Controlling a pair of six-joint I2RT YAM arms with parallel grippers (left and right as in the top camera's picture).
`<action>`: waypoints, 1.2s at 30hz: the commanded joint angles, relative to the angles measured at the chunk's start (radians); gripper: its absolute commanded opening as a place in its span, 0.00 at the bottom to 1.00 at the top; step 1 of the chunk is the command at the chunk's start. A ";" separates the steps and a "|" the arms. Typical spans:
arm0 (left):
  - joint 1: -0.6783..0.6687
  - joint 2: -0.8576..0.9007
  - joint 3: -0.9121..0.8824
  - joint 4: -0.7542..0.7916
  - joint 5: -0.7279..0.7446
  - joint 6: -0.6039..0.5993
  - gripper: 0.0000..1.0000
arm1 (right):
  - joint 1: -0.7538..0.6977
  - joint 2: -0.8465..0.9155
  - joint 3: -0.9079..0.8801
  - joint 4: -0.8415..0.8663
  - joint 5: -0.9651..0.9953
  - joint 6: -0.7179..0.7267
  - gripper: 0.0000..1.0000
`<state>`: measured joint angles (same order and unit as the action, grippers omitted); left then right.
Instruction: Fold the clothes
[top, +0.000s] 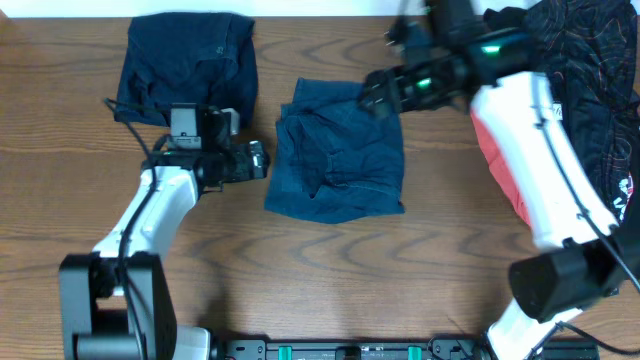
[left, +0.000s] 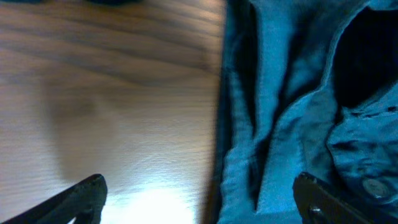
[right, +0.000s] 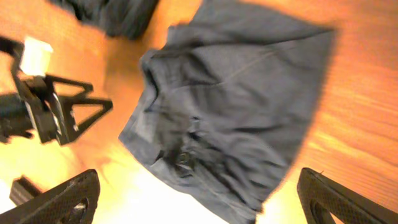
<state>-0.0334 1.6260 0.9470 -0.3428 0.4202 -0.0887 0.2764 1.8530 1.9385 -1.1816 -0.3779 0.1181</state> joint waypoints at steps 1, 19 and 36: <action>-0.029 0.058 0.014 0.036 0.129 0.052 0.99 | -0.053 0.012 -0.001 -0.024 -0.008 0.000 0.99; -0.104 0.184 0.014 0.248 0.306 0.051 0.98 | -0.086 0.012 -0.004 -0.076 -0.009 -0.029 0.98; -0.185 0.297 0.014 0.346 0.306 0.039 0.95 | -0.087 0.012 -0.004 -0.094 -0.007 -0.030 0.97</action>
<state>-0.1841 1.8839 0.9531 -0.0002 0.7284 -0.0505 0.1936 1.8584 1.9362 -1.2785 -0.3748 0.1013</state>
